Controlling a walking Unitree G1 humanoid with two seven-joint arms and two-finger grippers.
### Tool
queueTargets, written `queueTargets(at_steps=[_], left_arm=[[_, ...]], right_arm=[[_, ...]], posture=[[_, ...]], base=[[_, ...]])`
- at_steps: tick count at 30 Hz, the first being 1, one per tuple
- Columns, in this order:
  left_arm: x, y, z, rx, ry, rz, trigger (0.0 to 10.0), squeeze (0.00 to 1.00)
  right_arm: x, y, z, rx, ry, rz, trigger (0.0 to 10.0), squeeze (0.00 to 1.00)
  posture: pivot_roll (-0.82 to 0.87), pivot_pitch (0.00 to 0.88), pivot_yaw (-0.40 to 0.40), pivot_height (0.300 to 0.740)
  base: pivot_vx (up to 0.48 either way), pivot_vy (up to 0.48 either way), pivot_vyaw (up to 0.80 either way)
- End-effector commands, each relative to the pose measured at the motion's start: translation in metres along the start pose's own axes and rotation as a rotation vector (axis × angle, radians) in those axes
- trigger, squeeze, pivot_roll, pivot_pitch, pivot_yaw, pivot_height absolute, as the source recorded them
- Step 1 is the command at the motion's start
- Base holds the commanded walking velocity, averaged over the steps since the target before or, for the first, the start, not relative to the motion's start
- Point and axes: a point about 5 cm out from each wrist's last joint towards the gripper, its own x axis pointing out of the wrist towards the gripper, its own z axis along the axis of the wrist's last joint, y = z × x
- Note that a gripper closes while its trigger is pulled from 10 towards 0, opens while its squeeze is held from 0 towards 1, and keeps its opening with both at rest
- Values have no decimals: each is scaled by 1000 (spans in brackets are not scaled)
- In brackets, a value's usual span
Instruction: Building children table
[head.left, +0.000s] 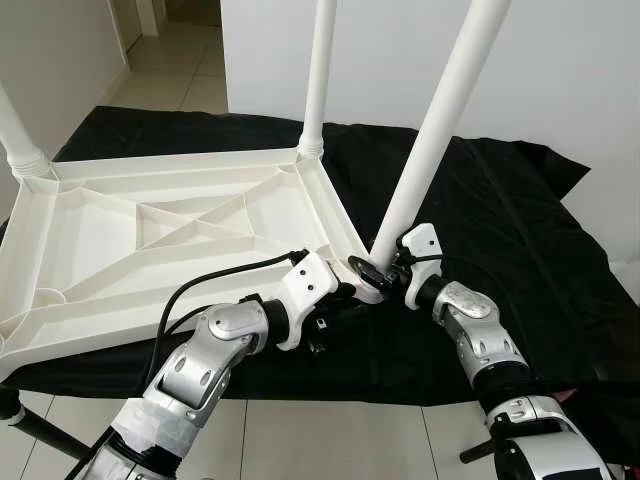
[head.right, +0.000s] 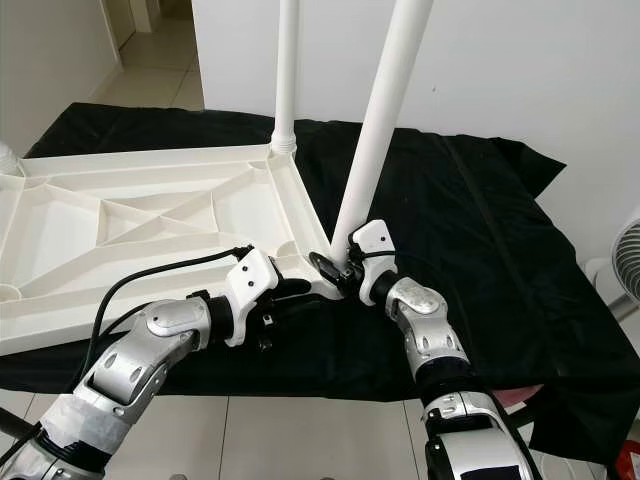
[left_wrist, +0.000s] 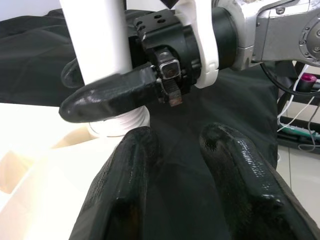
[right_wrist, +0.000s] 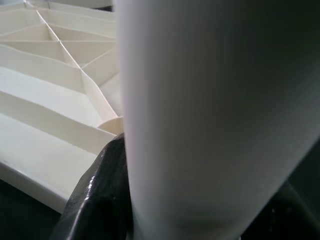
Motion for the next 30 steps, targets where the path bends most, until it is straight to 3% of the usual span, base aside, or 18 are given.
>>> queueTargets(at_steps=[1,5,6,7,8,21,25,27,30], left_arm=[[0,-2,-1,3,2,-20,10000,0],[0,-2,-2,3,7,-19,10000,0],[0,-2,-2,3,7,-19,10000,0],[0,-2,-2,3,7,-19,10000,0],[0,-2,-2,3,7,-20,10000,0],[1,-1,0,4,0,-19,10000,0],[1,-1,0,4,-1,-20,10000,0],[1,-1,0,4,-1,-20,10000,0],[1,-1,0,2,-2,-21,10000,0]], right_arm=[[0,2,-5,-19,32,25,0,0],[-1,3,-8,0,29,9,0,0],[-1,3,-9,3,29,-1,3059,0],[-1,3,-9,3,29,-1,3059,0],[-1,4,-10,20,21,-18,10000,0],[9,18,-13,111,17,-249,10000,0],[12,23,-20,180,48,-426,10000,0],[12,23,-20,180,48,-426,10000,0],[11,34,-19,229,13,-541,10000,0]], posture=[[27,0,-69,740],[24,0,-66,740],[23,0,-64,740],[23,0,-64,740],[22,0,-65,740],[20,0,-63,740],[20,0,-63,740],[20,0,-63,740],[23,0,-70,740]], base=[[0,0,0],[0,0,0],[0,0,0],[0,0,0],[0,0,0],[0,0,0],[0,0,0],[0,0,0],[0,0,0]])
